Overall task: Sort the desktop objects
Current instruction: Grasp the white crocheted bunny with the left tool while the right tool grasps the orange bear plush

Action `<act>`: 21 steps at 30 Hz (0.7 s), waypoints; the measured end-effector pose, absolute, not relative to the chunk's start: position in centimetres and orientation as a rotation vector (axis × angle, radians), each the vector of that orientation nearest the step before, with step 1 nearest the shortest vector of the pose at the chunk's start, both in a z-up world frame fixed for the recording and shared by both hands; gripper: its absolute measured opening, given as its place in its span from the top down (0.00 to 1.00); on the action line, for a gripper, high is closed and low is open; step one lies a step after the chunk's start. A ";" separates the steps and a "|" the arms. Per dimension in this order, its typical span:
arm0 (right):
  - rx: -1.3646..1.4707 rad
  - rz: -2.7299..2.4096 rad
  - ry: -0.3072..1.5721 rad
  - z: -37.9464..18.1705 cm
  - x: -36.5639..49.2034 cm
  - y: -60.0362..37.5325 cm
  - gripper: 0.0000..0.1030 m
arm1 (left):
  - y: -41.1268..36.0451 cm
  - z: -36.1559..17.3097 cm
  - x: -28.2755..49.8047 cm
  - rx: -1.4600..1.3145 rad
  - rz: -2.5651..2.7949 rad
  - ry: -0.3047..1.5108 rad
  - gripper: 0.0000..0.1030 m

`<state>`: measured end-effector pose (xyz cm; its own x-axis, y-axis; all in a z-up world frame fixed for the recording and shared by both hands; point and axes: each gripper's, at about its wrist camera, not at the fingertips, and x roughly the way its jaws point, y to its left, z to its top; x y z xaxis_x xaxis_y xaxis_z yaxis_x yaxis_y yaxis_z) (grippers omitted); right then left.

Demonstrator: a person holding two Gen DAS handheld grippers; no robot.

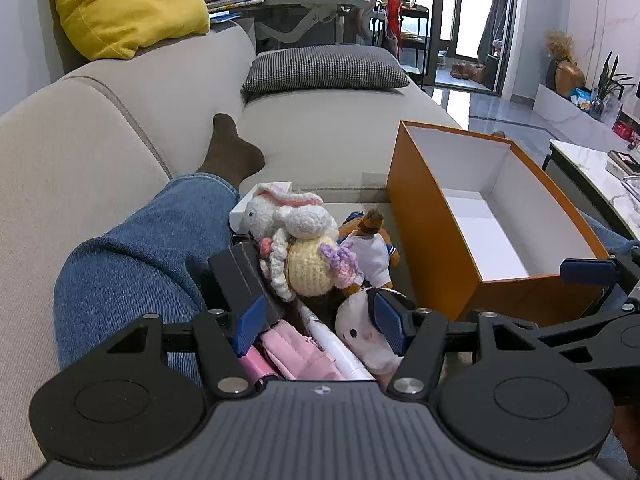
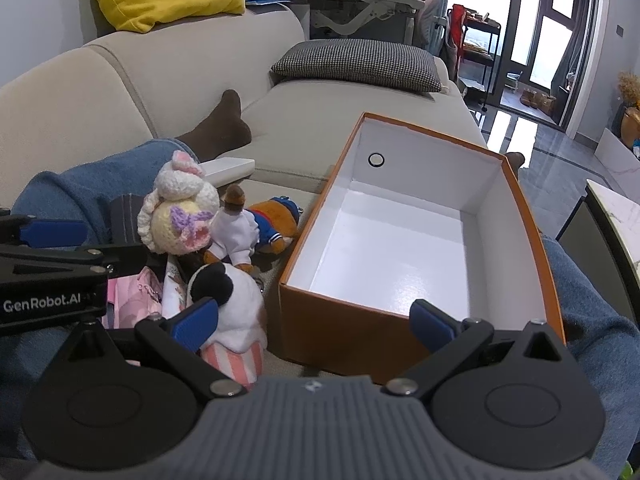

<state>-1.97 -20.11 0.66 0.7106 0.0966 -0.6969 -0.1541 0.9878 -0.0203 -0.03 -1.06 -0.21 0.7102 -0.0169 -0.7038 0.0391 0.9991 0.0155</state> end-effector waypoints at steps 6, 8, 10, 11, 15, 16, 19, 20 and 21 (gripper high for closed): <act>-0.084 0.135 0.774 0.6 -1.9 -20.1 0.01 | -1.0 -0.3 0.1 0.027 -0.030 0.792 0.31; -0.084 0.135 0.774 0.6 -1.9 -20.1 0.01 | -1.0 -0.3 0.2 0.029 -0.030 0.796 0.31; -0.085 0.133 0.775 0.6 -1.9 -20.1 0.01 | -1.0 -0.3 0.2 0.029 -0.031 0.797 0.31; -0.085 0.133 0.776 0.6 -1.9 -20.1 0.01 | -1.0 -0.3 0.2 0.029 -0.032 0.798 0.31; -0.084 0.139 0.776 0.6 -1.8 -20.1 0.01 | -0.7 -0.2 0.2 0.003 -0.075 0.797 0.31; -0.084 0.142 0.775 0.6 -1.8 -20.1 0.01 | -0.6 -0.2 0.2 -0.011 -0.095 0.797 0.31; -0.084 0.154 0.768 0.6 -1.9 -20.0 0.01 | -0.4 -0.1 0.1 -0.027 -0.118 0.793 0.31; -0.083 0.159 0.765 0.6 -1.9 -19.9 0.01 | -0.2 -0.1 0.1 -0.032 -0.118 0.795 0.31; -0.083 0.164 0.761 0.7 -1.9 -19.9 0.01 | 0.0 -0.2 0.2 -0.039 -0.118 0.799 0.31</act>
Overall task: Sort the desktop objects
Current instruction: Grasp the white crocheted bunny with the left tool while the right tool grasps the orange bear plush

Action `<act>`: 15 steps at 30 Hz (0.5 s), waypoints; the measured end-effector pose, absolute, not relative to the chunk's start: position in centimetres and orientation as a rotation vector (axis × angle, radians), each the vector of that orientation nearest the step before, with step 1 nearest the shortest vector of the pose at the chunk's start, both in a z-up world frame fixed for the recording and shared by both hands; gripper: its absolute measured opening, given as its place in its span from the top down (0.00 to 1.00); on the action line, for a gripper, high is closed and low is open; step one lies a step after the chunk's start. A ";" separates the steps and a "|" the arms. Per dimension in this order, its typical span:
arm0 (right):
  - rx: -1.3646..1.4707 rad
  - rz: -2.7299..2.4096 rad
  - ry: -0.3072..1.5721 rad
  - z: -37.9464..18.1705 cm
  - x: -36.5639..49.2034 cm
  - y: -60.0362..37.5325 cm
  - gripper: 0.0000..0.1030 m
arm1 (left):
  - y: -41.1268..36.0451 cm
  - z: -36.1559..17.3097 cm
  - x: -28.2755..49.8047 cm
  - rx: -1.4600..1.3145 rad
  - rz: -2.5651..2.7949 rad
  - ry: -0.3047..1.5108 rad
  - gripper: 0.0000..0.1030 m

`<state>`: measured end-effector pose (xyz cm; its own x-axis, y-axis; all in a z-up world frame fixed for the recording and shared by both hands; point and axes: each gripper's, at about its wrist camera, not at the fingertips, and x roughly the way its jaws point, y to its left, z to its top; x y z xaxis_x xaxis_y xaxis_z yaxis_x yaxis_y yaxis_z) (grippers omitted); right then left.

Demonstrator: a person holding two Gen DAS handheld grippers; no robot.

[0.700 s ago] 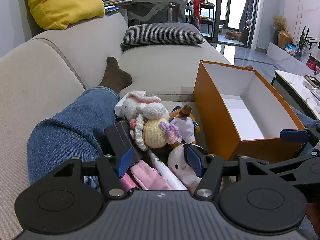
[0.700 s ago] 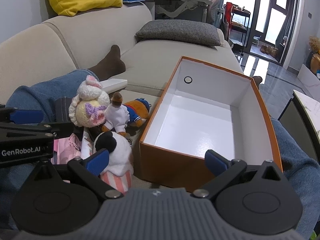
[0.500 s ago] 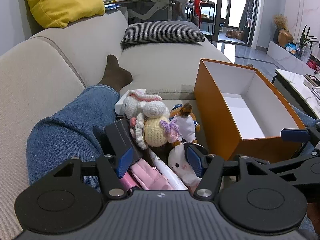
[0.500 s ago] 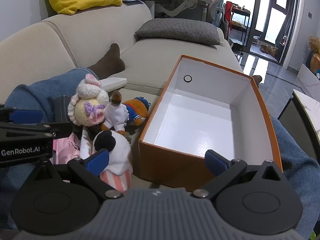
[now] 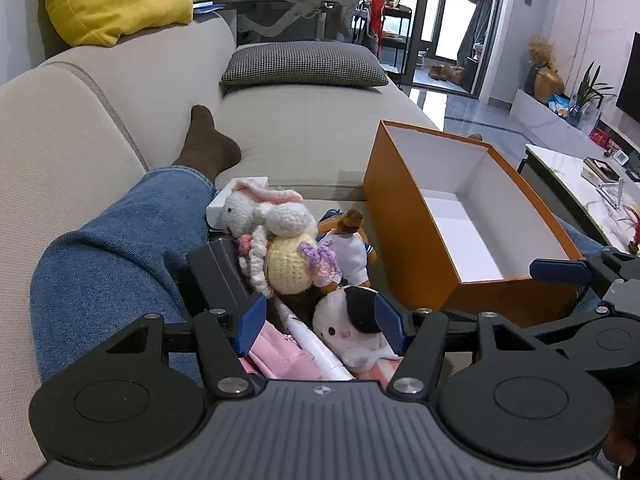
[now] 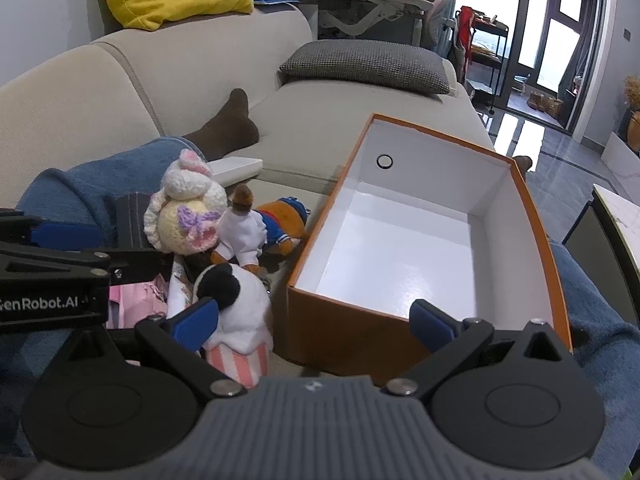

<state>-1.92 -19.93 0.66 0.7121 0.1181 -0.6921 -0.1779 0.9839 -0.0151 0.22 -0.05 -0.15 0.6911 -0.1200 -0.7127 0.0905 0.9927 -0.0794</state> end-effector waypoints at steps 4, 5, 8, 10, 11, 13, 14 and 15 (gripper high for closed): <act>-0.085 0.181 0.736 0.8 -1.9 -19.8 0.03 | 0.8 -0.3 0.5 -0.062 -0.107 0.811 0.32; -0.086 0.189 0.729 0.9 -1.9 -19.8 0.03 | 1.1 -0.2 0.6 -0.061 -0.106 0.812 0.32; -0.101 0.220 0.717 1.0 -1.6 -19.6 0.16 | 2.1 0.1 1.1 -0.078 -0.112 0.828 0.37; -0.110 0.247 0.725 1.2 -0.9 -19.2 0.25 | 2.8 0.5 1.8 -0.104 -0.133 0.843 0.40; -0.106 0.263 0.734 1.3 -0.5 -19.1 0.29 | 3.0 0.7 2.1 -0.109 -0.144 0.848 0.40; -0.097 0.297 0.747 1.6 0.6 -18.9 0.36 | 3.3 1.2 3.1 -0.115 -0.158 0.866 0.40; -0.095 0.311 0.748 1.9 1.1 -18.7 0.39 | 3.5 1.4 3.8 -0.125 -0.161 0.879 0.40; -0.096 0.323 0.748 2.1 1.6 -18.5 0.39 | 3.7 1.5 4.4 -0.135 -0.167 0.887 0.40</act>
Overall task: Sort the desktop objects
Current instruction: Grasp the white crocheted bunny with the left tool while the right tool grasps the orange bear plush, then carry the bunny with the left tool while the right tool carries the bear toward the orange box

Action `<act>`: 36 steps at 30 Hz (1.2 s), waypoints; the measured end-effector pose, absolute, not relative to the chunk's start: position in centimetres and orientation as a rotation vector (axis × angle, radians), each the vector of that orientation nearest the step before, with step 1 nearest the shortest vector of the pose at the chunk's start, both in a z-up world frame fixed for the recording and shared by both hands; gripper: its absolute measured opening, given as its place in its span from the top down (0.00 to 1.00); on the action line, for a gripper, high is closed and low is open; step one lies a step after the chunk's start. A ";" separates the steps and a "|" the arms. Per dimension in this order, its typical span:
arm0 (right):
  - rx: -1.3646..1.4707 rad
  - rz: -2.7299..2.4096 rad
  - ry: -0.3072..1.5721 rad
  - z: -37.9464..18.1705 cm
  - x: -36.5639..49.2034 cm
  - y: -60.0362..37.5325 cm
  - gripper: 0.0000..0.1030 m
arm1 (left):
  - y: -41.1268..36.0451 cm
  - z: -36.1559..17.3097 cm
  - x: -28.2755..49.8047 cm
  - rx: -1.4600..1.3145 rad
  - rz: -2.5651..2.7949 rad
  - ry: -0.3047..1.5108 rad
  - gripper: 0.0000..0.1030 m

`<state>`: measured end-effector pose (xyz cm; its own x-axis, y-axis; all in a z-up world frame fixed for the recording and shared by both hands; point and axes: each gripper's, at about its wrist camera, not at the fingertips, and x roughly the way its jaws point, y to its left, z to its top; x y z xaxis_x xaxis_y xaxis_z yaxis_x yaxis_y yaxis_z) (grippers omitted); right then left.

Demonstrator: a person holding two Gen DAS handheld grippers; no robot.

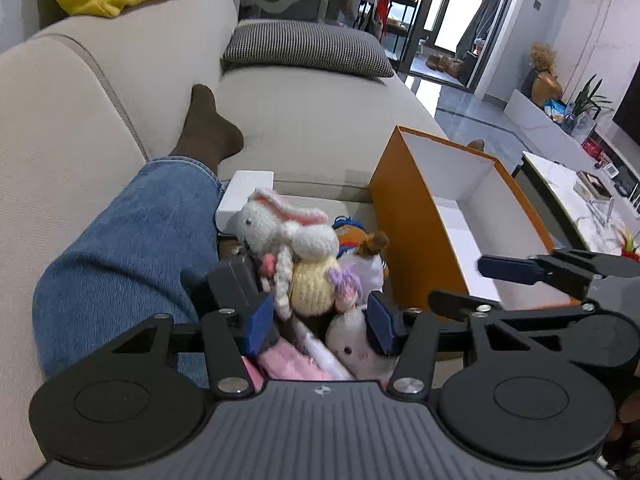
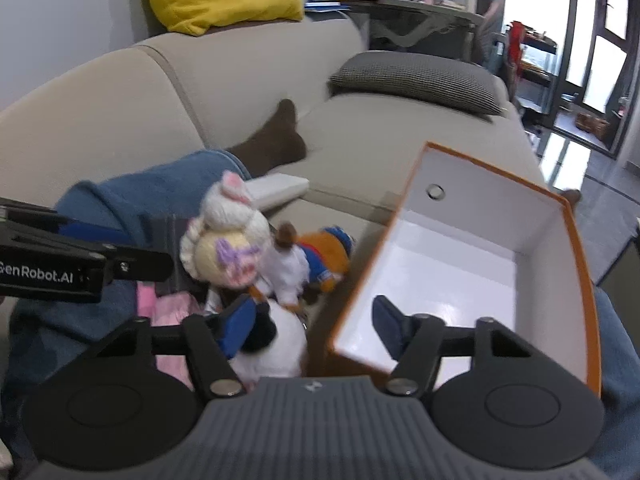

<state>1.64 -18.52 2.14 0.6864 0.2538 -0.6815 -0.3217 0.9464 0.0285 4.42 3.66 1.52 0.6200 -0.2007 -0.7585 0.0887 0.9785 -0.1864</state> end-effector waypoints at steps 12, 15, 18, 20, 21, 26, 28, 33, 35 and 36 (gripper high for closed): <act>0.009 0.433 0.961 2.4 10.9 -17.7 0.61 | 4.4 0.2 12.8 -0.224 -0.188 1.086 0.36; 0.027 0.428 1.008 2.4 13.0 -17.8 0.62 | 4.2 -0.9 14.4 -0.232 -0.206 1.154 0.36; 0.003 0.441 1.026 2.3 14.1 -17.6 0.62 | 4.1 -1.7 15.5 -0.224 -0.194 1.188 0.35; -0.006 0.435 1.029 2.3 14.6 -17.9 0.62 | 3.9 -2.2 16.2 -0.218 -0.186 1.212 0.35; -0.007 0.429 1.033 2.3 14.8 -18.0 0.62 | 3.6 -2.5 16.5 -0.207 -0.184 1.225 0.34; -0.041 0.425 1.023 1.9 15.3 -18.5 0.61 | 3.1 -3.6 16.8 -0.162 -0.161 1.251 0.29; -0.057 0.430 1.023 1.9 15.2 -18.5 0.61 | 3.1 -4.2 16.8 -0.155 -0.147 1.260 0.32; -0.092 0.445 1.034 1.3 15.9 -17.8 0.61 | 3.5 -4.3 15.7 -0.129 -0.166 1.200 0.40; -0.106 0.444 1.030 1.4 16.0 -17.4 0.61 | 3.7 -4.2 15.5 -0.137 -0.171 1.183 0.43; -0.106 0.445 1.030 1.4 16.1 -17.3 0.61 | 3.8 -3.9 15.5 -0.143 -0.172 1.177 0.44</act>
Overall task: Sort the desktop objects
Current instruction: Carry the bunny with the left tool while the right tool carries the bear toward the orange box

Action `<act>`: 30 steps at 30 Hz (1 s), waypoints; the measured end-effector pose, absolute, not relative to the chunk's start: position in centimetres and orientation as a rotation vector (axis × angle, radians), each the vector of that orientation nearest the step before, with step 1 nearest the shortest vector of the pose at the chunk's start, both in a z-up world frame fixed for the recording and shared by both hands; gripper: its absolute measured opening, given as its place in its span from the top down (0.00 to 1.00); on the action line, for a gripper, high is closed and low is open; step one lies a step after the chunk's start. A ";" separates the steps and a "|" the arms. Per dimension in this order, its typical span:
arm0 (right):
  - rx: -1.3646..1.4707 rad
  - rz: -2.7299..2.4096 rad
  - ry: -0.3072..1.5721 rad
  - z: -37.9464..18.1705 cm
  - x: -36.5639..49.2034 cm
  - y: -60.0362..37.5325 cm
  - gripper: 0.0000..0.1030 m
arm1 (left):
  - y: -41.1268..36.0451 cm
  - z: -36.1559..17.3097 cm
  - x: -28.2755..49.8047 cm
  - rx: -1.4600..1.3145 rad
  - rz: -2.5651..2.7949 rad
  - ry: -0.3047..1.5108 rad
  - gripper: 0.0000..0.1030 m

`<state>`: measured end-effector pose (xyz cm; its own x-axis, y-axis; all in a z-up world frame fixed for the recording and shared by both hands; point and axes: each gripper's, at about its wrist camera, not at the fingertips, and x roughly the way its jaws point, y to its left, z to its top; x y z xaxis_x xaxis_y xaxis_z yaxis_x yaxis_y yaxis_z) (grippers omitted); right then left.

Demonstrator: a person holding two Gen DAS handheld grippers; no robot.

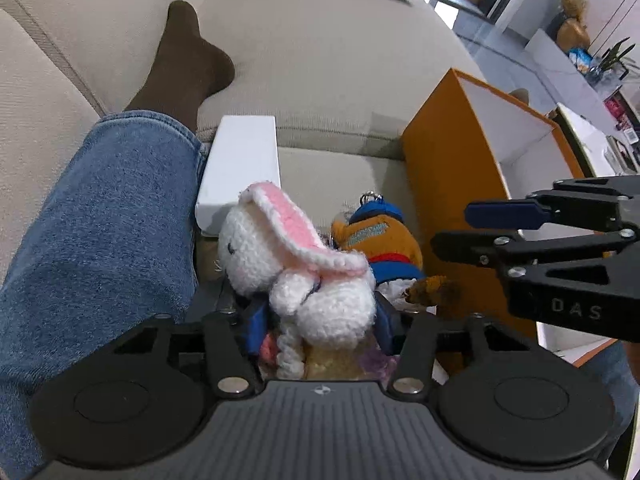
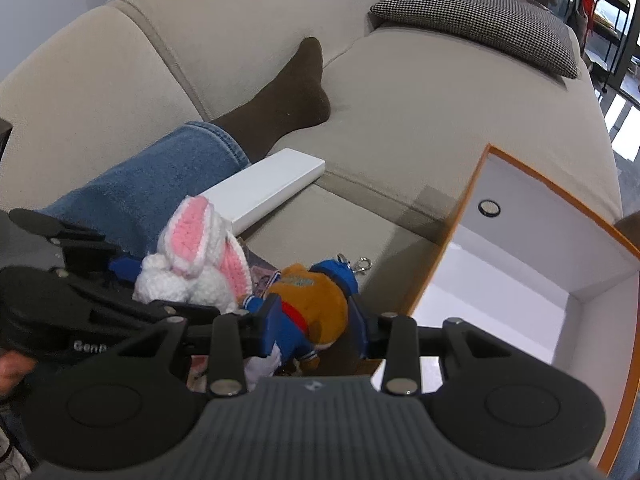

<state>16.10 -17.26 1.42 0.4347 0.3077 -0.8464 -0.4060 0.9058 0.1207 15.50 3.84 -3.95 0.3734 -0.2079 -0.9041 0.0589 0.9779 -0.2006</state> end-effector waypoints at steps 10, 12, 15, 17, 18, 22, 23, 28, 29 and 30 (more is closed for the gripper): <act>-0.130 0.445 1.101 1.7 18.1 -14.9 0.61 | 7.3 0.8 15.2 -0.171 -0.184 1.029 0.45; -0.127 0.443 1.143 1.4 18.9 -14.1 0.61 | 8.1 1.4 15.3 -0.164 -0.196 1.020 0.45; -0.122 0.444 1.216 1.0 19.9 -12.8 0.62 | 9.5 1.7 15.4 -0.196 -0.221 1.013 0.45; -0.119 0.416 1.257 0.5 20.7 -12.3 0.61 | 10.1 1.5 15.5 -0.210 -0.227 1.010 0.45; -0.117 0.404 1.276 0.2 21.0 -12.1 0.61 | 10.1 1.3 15.4 -0.208 -0.227 1.008 0.45; -0.088 0.358 1.366 -1.0 21.8 -12.0 0.61 | 10.9 0.5 15.5 -0.244 -0.245 1.012 0.45; -0.083 0.355 1.385 -1.3 22.1 -11.7 0.61 | 11.0 0.3 15.5 -0.247 -0.246 1.008 0.45; -0.171 0.340 1.407 -1.4 21.8 -9.7 0.61 | 11.8 0.0 15.0 -0.260 -0.248 0.994 0.45; -0.197 0.350 1.404 -1.2 21.5 -9.2 0.61 | 11.8 -0.1 15.0 -0.261 -0.251 0.993 0.45; -0.223 0.358 1.407 -1.1 21.2 -8.6 0.62 | 11.9 -0.1 15.0 -0.262 -0.254 0.991 0.45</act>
<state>21.23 -8.58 -1.10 0.1224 0.1122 -0.9861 -0.3731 0.9259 0.0590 15.02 11.87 -0.13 0.5236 -0.3274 -0.7865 0.0910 0.9394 -0.3305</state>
